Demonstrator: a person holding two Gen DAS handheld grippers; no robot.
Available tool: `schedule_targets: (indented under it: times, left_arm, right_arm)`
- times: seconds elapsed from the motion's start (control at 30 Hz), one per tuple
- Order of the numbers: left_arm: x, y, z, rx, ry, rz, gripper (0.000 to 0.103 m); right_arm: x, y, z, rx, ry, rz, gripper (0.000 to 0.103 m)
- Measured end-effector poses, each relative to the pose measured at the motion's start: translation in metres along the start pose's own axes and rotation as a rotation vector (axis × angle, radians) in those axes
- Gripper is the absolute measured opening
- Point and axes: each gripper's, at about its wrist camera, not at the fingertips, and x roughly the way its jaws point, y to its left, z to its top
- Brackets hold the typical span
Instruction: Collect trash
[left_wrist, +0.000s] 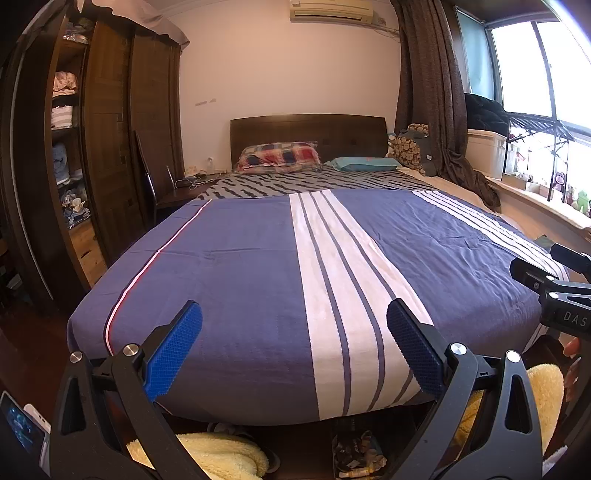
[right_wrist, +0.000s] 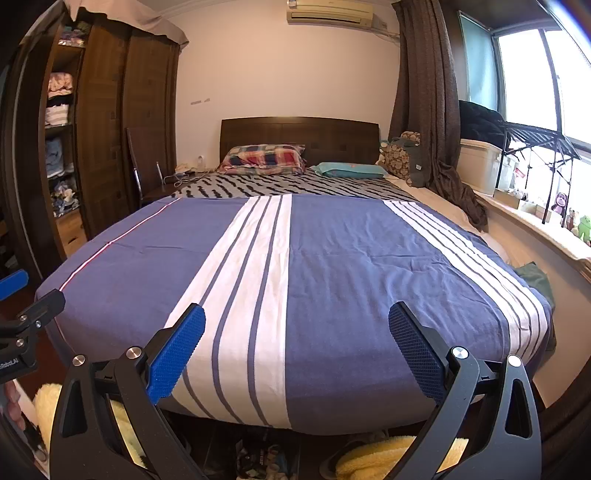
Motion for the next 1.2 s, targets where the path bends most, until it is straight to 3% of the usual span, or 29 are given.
schedule_targets:
  times: [1.2]
  left_arm:
    - [0.0008, 0.0044, 0.0003, 0.002, 0.005, 0.01, 0.095]
  right_arm:
    - [0.0019, -0.0021, 0.0007, 0.001, 0.007, 0.004, 0.1]
